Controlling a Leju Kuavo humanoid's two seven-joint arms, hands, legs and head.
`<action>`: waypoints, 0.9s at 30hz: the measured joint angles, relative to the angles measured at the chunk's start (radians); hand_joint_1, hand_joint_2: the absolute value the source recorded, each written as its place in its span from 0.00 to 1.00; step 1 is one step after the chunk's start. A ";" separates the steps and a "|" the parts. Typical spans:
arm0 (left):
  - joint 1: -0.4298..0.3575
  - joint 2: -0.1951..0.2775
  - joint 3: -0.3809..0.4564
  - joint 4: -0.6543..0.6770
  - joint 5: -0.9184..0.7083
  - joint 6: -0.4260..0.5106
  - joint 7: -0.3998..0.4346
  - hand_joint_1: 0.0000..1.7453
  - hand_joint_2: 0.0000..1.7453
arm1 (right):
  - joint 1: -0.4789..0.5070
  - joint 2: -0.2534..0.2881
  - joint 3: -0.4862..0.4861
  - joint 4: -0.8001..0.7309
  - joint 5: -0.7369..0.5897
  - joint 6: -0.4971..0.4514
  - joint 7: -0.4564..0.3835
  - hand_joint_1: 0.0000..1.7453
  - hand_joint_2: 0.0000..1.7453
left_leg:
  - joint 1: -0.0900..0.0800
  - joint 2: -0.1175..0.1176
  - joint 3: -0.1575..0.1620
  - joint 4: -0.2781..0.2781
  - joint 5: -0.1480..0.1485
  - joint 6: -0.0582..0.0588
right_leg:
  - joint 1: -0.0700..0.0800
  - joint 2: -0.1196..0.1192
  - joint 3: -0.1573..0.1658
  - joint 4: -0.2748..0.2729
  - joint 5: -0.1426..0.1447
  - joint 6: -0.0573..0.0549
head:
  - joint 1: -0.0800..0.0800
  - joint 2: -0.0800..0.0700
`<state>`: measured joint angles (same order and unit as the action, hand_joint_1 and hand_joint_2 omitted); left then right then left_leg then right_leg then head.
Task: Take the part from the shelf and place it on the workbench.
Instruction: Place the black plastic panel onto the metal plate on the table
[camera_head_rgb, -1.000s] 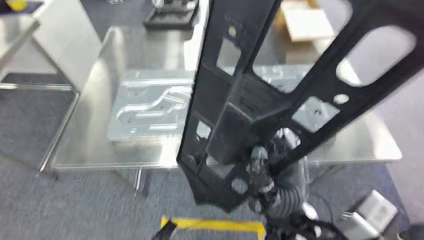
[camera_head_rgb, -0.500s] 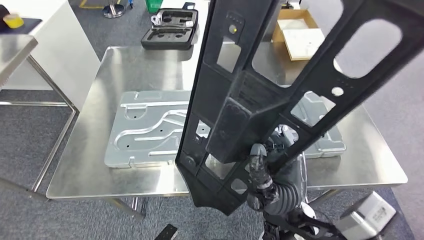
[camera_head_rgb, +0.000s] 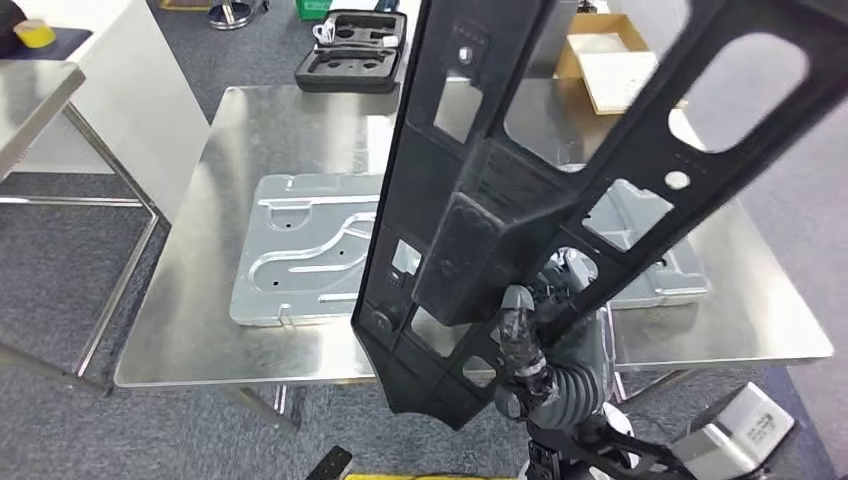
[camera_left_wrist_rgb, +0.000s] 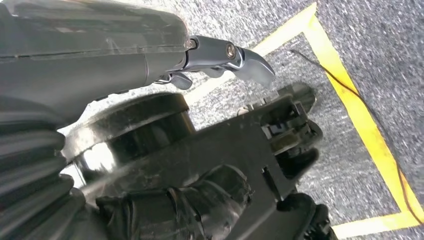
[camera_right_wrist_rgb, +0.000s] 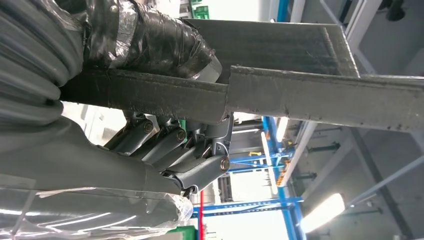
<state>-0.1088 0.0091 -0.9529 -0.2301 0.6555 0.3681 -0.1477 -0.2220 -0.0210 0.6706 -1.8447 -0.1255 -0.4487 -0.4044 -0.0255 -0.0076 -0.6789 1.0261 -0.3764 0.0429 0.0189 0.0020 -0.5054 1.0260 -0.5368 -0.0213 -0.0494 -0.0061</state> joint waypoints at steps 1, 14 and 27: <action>0.000 0.000 0.000 0.000 0.000 0.001 0.001 0.00 1.00 | 0.000 0.000 0.000 0.000 0.000 0.000 0.001 1.00 1.00 | 0.001 0.001 0.001 -0.001 0.004 -0.005 | 0.001 0.000 -0.003 -0.003 0.007 -0.001 | 0.001 0.000; 0.001 0.008 0.000 0.002 -0.001 -0.003 0.021 0.00 1.00 | -0.035 -0.014 0.000 0.022 0.164 0.008 0.156 1.00 1.00 | 0.032 0.002 0.090 0.026 -0.083 -0.065 | -0.028 -0.007 -0.042 -0.001 0.043 0.005 | -0.005 0.000; -0.007 0.035 -0.018 0.005 -0.023 -0.039 0.045 0.00 1.00 | -0.320 -0.238 -0.001 0.145 0.664 0.223 0.583 1.00 1.00 | 0.033 0.000 0.108 -0.010 -0.096 -0.012 | -0.036 -0.004 -0.179 0.167 0.052 0.047 | -0.004 0.000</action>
<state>-0.1160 0.0440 -0.9714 -0.2255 0.6327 0.3293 -0.1022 -0.5415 -0.2585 0.6699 -1.6992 0.5388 -0.2254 0.1790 0.0074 -0.0076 -0.5705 1.0158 -0.4725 0.0306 -0.0175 -0.0015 -0.6842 1.1928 -0.4847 0.0256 -0.0534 -0.0061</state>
